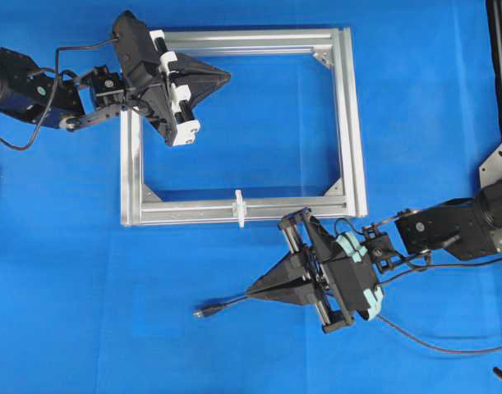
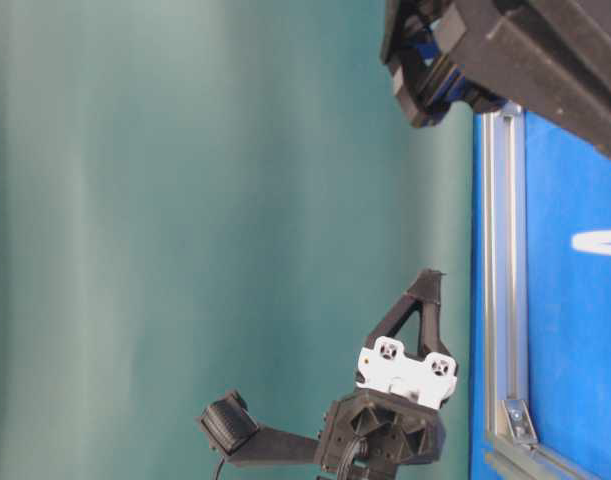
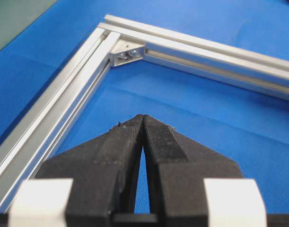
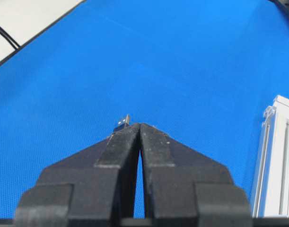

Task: Insert the wire through the string loop located in the center.
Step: 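Open the right gripper and lower it over the black USB cable plug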

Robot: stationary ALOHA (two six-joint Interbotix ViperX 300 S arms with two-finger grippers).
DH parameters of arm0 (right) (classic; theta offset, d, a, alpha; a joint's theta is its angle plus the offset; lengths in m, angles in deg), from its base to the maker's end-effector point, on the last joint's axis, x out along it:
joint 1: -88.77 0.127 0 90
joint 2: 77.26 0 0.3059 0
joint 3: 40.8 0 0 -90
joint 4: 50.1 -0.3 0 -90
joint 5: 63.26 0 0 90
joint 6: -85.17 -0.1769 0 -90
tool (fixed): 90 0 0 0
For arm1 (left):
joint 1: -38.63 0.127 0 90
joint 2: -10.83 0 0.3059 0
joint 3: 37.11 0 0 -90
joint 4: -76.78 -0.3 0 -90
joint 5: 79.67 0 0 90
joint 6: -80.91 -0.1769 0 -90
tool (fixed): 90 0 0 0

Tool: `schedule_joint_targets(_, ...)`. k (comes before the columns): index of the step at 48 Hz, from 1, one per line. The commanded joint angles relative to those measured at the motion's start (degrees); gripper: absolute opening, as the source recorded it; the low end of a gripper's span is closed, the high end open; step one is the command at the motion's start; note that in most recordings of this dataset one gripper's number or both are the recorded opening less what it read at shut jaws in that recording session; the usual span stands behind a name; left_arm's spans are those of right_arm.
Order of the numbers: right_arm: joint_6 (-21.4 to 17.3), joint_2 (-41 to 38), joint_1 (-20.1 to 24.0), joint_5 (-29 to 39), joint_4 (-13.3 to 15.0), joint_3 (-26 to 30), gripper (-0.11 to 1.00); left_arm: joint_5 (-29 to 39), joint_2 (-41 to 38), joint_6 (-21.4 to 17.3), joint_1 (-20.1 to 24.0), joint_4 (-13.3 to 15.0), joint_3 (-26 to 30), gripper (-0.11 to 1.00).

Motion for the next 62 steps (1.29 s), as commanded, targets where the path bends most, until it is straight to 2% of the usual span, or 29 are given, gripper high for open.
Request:
schedule_joint_targets(1,0.35,2.99,0.00,-0.44,0.44,1.32,0.00,-0.09,2.55,-0.26,-0.18,-0.97,0.88,0.00)
schedule_joint_targets(10,0.35,3.43,0.09,-0.26,2.02,1.05,-0.04,0.00,2.55,-0.26,0.18,-1.05,0.97,0.00)
schedule_joint_targets(33,-3.69,3.43,0.26,0.97,1.85,1.58,-0.04,0.70,2.64,-0.26,0.62,-1.14,0.70,0.00)
schedule_joint_targets(36,-4.13,3.43,0.26,0.88,1.85,1.58,0.02,0.70,2.64,-0.26,0.62,-1.14,0.70,0.00)
schedule_joint_targets(40,-4.66,3.43,0.26,1.05,1.85,1.41,0.18,0.70,2.64,-0.18,0.62,-1.14,0.79,0.00)
schedule_joint_targets(43,-5.01,3.43,0.18,1.67,1.67,1.58,0.34,0.70,2.64,-0.18,0.62,-1.14,0.70,0.00)
schedule_joint_targets(48,-5.01,3.43,0.26,2.55,1.41,1.58,0.67,0.79,2.64,-0.18,0.62,-1.23,0.70,0.00)
schedule_joint_targets(52,-5.01,3.34,0.26,2.99,0.70,1.76,0.87,0.88,2.64,-0.18,0.62,-1.14,0.70,0.00)
schedule_joint_targets(57,-5.01,3.16,0.26,3.25,0.26,2.02,0.80,0.88,2.64,-0.09,0.62,-1.14,0.62,0.00)
schedule_joint_targets(62,-5.45,2.64,0.35,4.83,0.00,2.72,0.84,0.88,2.64,-0.09,0.62,-1.14,0.70,0.00)
